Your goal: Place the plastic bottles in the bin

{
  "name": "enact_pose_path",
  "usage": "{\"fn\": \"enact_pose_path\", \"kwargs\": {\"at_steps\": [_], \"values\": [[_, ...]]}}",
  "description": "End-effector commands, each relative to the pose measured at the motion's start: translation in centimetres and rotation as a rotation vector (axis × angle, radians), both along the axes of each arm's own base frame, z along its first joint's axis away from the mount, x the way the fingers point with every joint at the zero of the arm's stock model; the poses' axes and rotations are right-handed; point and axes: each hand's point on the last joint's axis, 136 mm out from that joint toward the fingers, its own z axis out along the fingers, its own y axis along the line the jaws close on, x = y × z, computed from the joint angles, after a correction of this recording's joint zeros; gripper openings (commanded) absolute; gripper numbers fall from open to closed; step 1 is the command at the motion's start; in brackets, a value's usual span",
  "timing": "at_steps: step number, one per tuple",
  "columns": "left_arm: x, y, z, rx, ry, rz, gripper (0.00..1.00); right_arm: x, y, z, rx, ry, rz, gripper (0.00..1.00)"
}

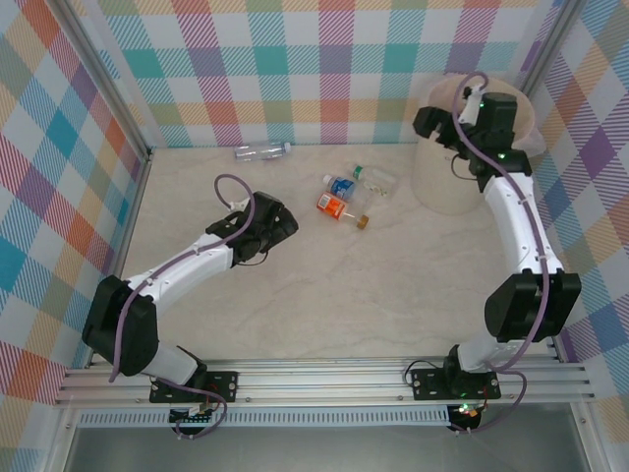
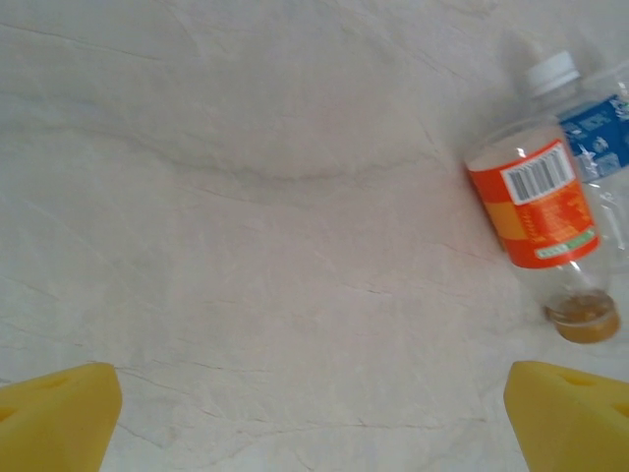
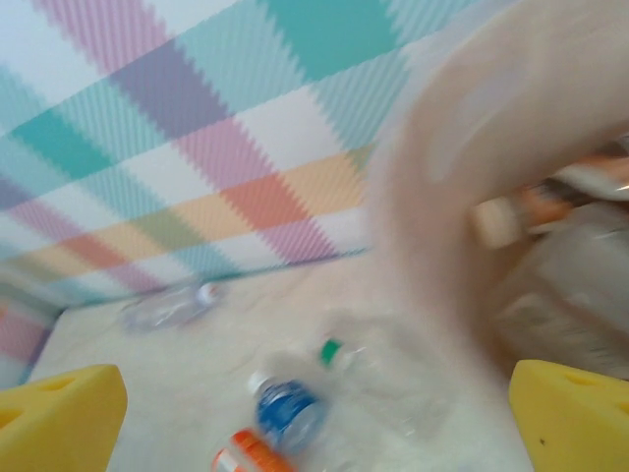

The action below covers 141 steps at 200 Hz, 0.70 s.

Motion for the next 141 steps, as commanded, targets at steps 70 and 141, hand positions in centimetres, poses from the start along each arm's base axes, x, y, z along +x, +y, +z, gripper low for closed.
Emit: {"fn": "enact_pose_path", "kwargs": {"at_steps": [70, 141], "values": [[1.0, -1.6, 0.8, -0.090, 0.003, -0.021, 1.00, -3.7, 14.5, -10.8, -0.079, 0.162, 0.463, 1.00], [-0.5, 3.1, -0.4, -0.062, 0.007, 0.181, 1.00, -2.4, 18.9, -19.4, -0.224, 0.306, 0.506, 1.00]]}}
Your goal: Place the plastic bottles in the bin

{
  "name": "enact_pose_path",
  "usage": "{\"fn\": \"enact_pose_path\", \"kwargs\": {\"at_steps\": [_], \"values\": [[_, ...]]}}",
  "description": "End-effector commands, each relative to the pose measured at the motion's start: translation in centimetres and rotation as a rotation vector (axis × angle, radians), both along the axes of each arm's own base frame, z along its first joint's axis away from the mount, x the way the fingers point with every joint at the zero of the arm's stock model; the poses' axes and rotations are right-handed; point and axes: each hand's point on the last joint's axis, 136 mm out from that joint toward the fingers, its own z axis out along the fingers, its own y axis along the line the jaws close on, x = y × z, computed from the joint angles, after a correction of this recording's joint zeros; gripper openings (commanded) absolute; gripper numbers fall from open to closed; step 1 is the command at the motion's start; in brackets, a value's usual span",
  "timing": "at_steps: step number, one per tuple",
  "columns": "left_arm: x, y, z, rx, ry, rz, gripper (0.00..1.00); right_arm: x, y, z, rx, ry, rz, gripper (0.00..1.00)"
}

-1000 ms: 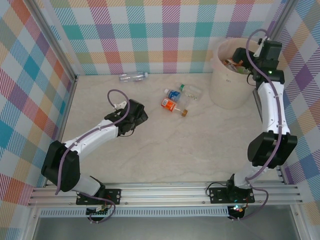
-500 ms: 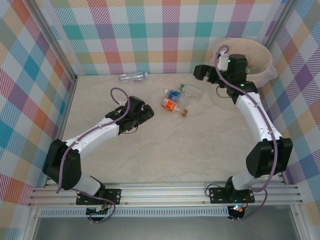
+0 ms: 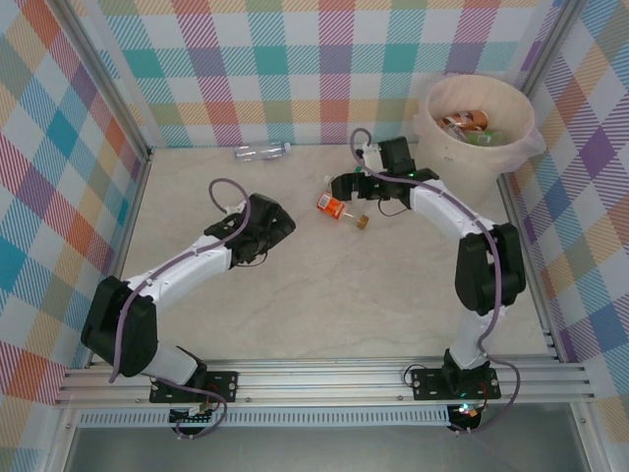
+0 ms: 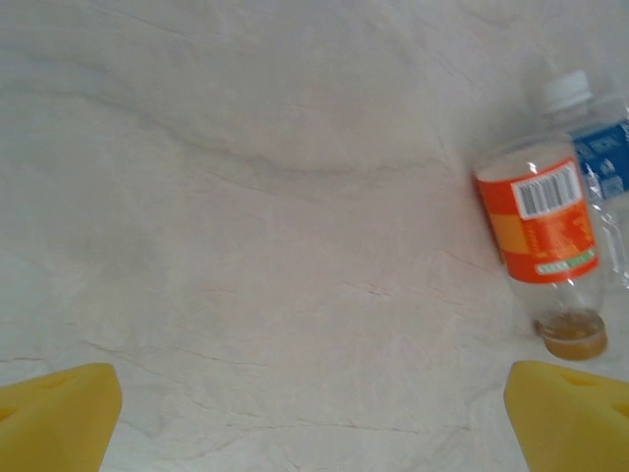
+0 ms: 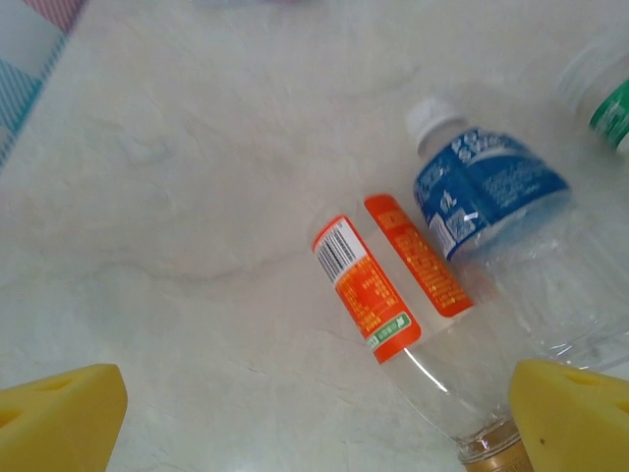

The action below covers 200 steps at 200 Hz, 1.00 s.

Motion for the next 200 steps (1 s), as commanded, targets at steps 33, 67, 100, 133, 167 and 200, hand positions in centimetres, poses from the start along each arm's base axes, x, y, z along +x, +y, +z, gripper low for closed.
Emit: {"fn": "enact_pose_path", "kwargs": {"at_steps": [33, 67, 100, 133, 167, 200], "values": [[-0.2, 2.4, 0.6, 0.012, -0.021, 0.093, 1.00, 2.5, 1.9, -3.4, -0.151, -0.037, 0.008, 1.00], [-0.2, 2.6, 0.5, 0.017, -0.011, 0.093, 1.00, 3.3, 2.8, -5.6, -0.189, -0.007, 0.051, 1.00], [-0.3, 2.7, 0.5, 0.019, -0.006, 0.092, 1.00, 2.6, 3.7, -7.6, -0.225, 0.035, 0.114, 1.00], [-0.4, 2.9, 0.3, 0.029, -0.001, 0.094, 1.00, 0.9, 5.2, -7.9, -0.171, 0.087, 0.176, 1.00], [-0.3, 2.7, -0.1, 0.028, 0.007, 0.087, 1.00, 1.2, 4.6, -9.5, -0.252, 0.096, 0.151, 1.00], [-0.3, 2.7, -0.3, 0.028, 0.014, 0.088, 1.00, -0.1, 5.5, -11.2, -0.340, 0.097, 0.217, 0.99]]}}
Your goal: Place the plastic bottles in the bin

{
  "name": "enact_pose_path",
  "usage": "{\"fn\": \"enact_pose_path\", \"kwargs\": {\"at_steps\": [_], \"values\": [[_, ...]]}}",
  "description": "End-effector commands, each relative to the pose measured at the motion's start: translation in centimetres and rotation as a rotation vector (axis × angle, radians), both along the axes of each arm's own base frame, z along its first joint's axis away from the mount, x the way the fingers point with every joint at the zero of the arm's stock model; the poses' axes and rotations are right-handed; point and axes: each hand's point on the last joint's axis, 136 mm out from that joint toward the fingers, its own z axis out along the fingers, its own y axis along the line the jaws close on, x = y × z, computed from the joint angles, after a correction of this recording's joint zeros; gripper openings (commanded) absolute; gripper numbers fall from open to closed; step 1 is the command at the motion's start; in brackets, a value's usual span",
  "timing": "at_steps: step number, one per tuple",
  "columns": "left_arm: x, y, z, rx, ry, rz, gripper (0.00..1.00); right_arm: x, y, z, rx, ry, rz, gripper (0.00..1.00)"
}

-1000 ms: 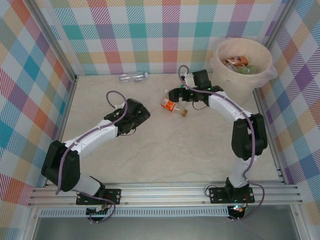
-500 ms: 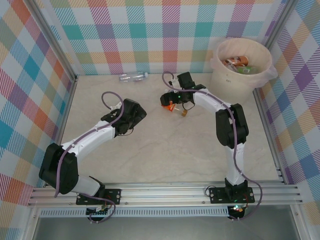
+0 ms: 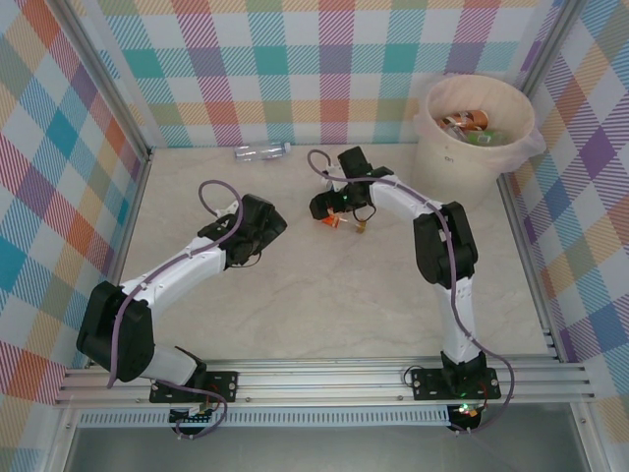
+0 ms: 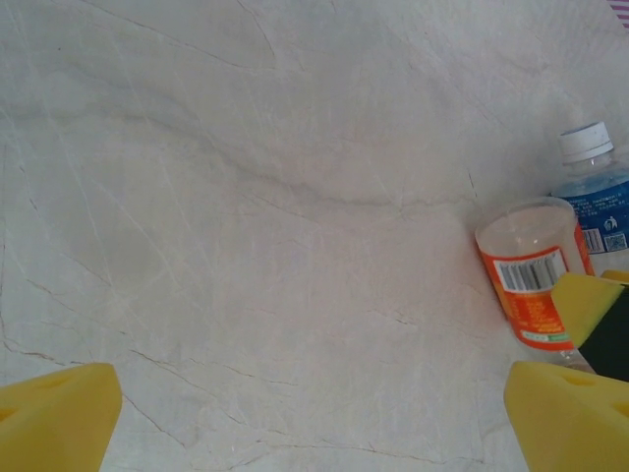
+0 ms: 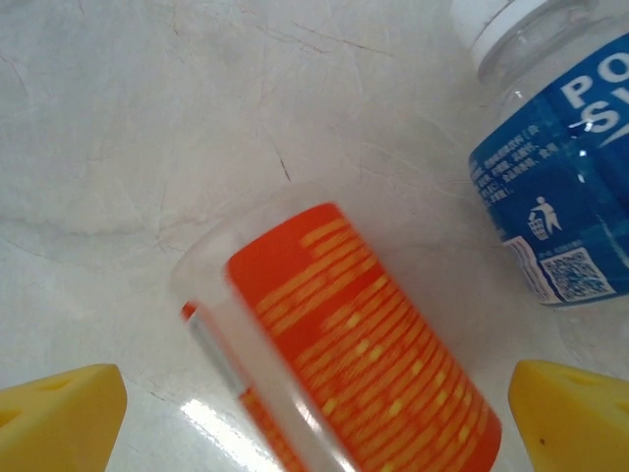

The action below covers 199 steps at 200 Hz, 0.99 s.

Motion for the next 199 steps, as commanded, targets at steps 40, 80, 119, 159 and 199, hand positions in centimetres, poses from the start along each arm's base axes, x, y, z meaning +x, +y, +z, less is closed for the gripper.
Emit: {"fn": "enact_pose_path", "kwargs": {"at_steps": [40, 80, 119, 159, 199], "values": [[-0.5, 1.3, -0.6, 0.018, 0.020, 0.033, 1.00, -3.1, 0.6, -3.6, -0.196, 0.024, 0.105, 0.94], [-0.6, 1.8, -0.7, 0.020, 0.021, 0.044, 1.00, -4.1, -0.3, -3.9, -0.235, 0.026, 0.065, 0.79], [-0.5, 1.7, -0.8, 0.011, 0.021, 0.040, 1.00, -3.2, -0.4, -1.9, -0.197, -0.038, -0.026, 0.63], [0.1, 0.8, -0.8, -0.011, 0.006, -0.002, 1.00, -2.6, -0.5, 3.3, -0.126, -0.164, -0.066, 0.58], [0.9, -1.2, -0.6, -0.073, -0.028, -0.081, 1.00, -2.2, -1.2, 9.4, -0.049, -0.286, -0.110, 0.56]]}}
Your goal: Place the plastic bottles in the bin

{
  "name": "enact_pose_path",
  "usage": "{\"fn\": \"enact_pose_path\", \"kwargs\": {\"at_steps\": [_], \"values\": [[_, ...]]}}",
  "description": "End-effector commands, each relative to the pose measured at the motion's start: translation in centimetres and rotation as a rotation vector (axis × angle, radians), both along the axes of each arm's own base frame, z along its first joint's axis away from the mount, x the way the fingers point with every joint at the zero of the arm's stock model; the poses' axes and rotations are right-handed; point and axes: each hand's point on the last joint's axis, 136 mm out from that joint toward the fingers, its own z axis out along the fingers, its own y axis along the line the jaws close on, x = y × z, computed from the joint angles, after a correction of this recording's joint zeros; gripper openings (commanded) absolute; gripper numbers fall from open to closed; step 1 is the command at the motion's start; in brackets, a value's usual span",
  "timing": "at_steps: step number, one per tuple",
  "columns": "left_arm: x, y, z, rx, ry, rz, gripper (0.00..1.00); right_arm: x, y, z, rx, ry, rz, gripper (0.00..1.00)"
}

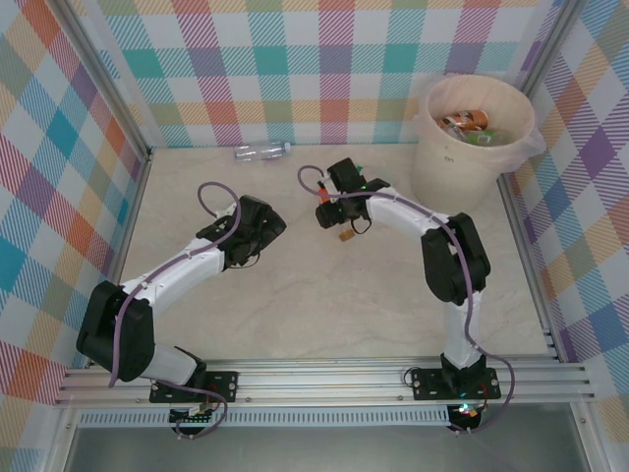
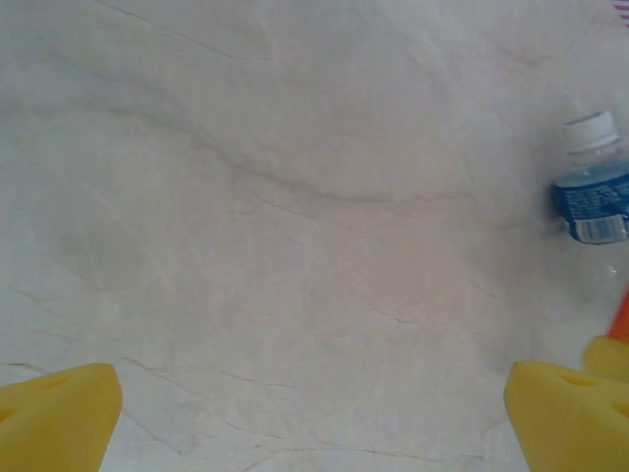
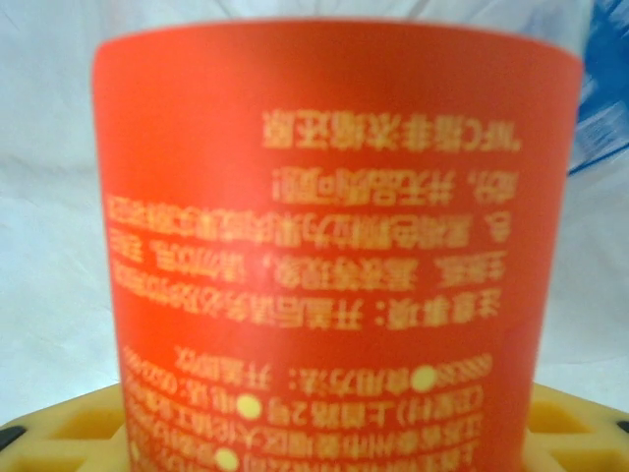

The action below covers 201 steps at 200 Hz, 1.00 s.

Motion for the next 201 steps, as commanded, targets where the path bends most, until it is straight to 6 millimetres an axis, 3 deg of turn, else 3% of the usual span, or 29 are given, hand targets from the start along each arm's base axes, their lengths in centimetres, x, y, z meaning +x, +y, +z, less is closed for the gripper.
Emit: {"fn": "enact_pose_path", "kwargs": {"at_steps": [1, 37, 65, 144, 174, 201], "values": [[0.7, -0.9, 0.0, -0.039, -0.023, -0.048, 1.00, 1.0, -0.2, 5.7, 0.091, -0.133, -0.040, 0.56], [1.2, -1.6, 0.8, -0.065, -0.060, -0.076, 1.00, 1.0, -1.7, 11.0, 0.197, -0.216, -0.079, 0.56], [1.1, -1.5, 1.0, -0.064, -0.064, -0.075, 1.00, 1.6, -4.4, 15.0, 0.262, -0.269, -0.125, 0.56], [1.2, -1.6, 1.5, -0.069, -0.077, -0.085, 1.00, 5.2, -16.6, 26.9, 0.461, -0.442, -0.368, 0.54], [1.0, -1.5, 1.6, -0.066, -0.075, -0.083, 1.00, 7.4, -21.5, 30.0, 0.492, -0.488, -0.497, 0.55], [0.6, -0.9, 1.5, -0.050, -0.073, -0.070, 1.00, 9.6, -25.5, 31.5, 0.536, -0.518, -0.605, 0.55]]}}
